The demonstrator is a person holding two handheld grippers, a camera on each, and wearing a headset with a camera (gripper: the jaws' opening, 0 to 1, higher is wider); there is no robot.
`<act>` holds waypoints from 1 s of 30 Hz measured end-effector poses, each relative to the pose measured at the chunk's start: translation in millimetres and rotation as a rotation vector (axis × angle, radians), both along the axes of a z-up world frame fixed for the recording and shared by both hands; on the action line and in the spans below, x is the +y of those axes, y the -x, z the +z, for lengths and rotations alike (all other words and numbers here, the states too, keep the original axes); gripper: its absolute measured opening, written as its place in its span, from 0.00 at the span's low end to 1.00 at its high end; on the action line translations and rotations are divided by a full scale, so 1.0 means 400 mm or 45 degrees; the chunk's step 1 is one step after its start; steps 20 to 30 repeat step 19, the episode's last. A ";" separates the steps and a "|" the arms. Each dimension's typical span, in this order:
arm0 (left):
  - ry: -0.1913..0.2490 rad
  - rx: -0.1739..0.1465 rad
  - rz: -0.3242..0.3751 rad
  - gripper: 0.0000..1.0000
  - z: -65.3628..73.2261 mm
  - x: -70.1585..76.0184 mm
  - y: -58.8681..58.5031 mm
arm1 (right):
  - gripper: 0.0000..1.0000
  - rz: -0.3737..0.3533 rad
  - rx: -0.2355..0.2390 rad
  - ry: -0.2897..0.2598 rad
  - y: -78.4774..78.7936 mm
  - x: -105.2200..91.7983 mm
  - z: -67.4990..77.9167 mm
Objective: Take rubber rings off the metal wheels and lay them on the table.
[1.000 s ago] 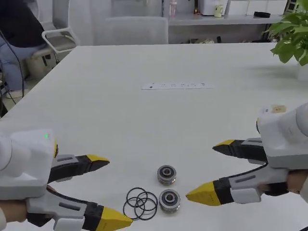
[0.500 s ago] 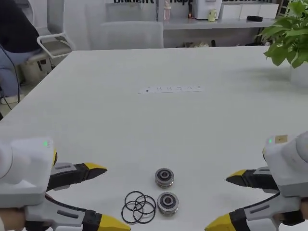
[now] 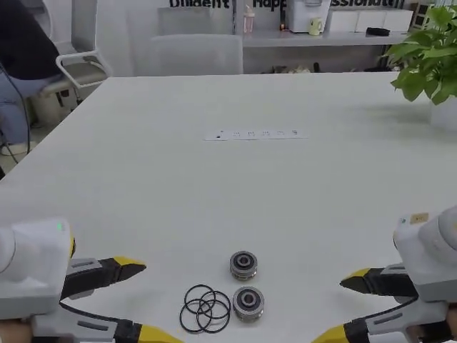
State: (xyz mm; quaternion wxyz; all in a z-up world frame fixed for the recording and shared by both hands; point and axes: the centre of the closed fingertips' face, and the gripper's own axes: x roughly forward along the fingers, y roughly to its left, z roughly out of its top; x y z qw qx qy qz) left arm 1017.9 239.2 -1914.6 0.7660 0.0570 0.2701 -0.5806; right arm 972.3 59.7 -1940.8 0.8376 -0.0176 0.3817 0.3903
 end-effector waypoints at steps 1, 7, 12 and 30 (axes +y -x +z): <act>0.004 0.008 0.003 0.87 -0.002 0.001 0.001 | 0.79 -0.005 0.008 -0.005 0.001 -0.001 -0.002; -0.003 0.026 0.008 0.88 -0.011 0.003 0.004 | 0.78 -0.028 0.015 -0.033 0.001 -0.001 0.000; -0.006 0.024 0.014 0.90 -0.012 0.004 0.002 | 0.77 -0.033 0.030 -0.029 0.005 -0.006 -0.006; -0.001 0.023 0.017 0.90 -0.010 0.002 0.003 | 0.77 -0.042 0.030 -0.041 0.004 -0.006 -0.004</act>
